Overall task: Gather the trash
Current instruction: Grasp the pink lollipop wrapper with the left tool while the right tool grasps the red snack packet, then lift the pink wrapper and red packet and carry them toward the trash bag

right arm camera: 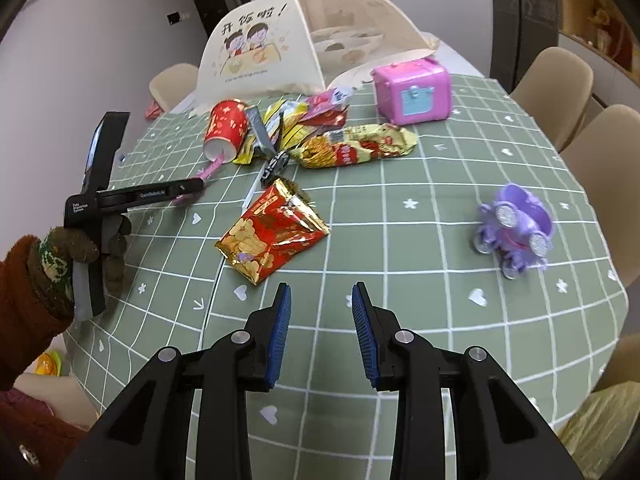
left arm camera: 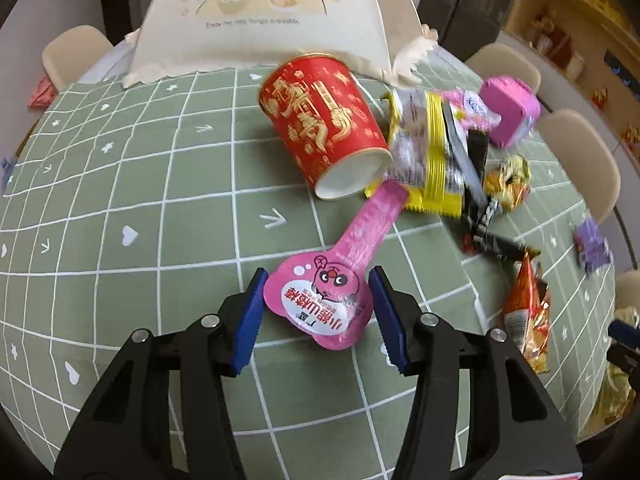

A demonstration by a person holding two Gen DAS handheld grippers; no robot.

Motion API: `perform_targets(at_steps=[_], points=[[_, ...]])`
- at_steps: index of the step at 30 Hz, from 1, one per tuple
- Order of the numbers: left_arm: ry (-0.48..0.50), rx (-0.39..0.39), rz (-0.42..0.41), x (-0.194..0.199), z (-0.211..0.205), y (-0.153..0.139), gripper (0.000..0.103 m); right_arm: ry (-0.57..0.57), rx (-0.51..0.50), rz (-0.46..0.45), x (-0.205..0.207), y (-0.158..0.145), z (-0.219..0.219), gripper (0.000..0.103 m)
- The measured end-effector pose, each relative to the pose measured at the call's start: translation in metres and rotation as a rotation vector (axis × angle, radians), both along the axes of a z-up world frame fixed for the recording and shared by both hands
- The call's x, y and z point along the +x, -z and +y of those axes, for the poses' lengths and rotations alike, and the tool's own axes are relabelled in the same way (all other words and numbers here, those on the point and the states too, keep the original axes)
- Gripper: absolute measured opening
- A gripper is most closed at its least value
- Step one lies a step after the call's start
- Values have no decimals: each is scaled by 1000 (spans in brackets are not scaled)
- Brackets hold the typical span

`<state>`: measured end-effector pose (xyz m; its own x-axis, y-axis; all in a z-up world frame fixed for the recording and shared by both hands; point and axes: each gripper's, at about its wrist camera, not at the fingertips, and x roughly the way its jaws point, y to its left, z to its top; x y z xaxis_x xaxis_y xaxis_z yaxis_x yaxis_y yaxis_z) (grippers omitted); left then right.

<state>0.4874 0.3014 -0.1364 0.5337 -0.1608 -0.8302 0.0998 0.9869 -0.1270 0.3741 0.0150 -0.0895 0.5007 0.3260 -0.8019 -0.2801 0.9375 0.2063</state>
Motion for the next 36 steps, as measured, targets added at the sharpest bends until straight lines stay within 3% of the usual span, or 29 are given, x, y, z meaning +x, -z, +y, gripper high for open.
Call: perform_targets(at_steps=[5,11,15,17,22,26,29,36], points=[[-2,-49,8,-17,-2,-8,48,2,50,22,20,15,17,31],[-89,-78,17,-60,3,-26,49,55,144,75,45,33,28,32],[-130,-121,42,-77,9,-27,49,90,143,79,56,39,36,33],[-143,-123,46,-83,12,-27,49,84,133,102,62,44,43,50],[-176,-131,44,-93,22,-28,49,28,57,83,67,46,65,57],[-198,-127,32,-98,27,-31,49,-27,-28,56,65,45,86,74],[-206,-119,21,-100,28,-34,49,0,-44,67,66,44,91,76],[-222,-81,-6,-105,25,-44,49,80,82,75,74,42,71,76]])
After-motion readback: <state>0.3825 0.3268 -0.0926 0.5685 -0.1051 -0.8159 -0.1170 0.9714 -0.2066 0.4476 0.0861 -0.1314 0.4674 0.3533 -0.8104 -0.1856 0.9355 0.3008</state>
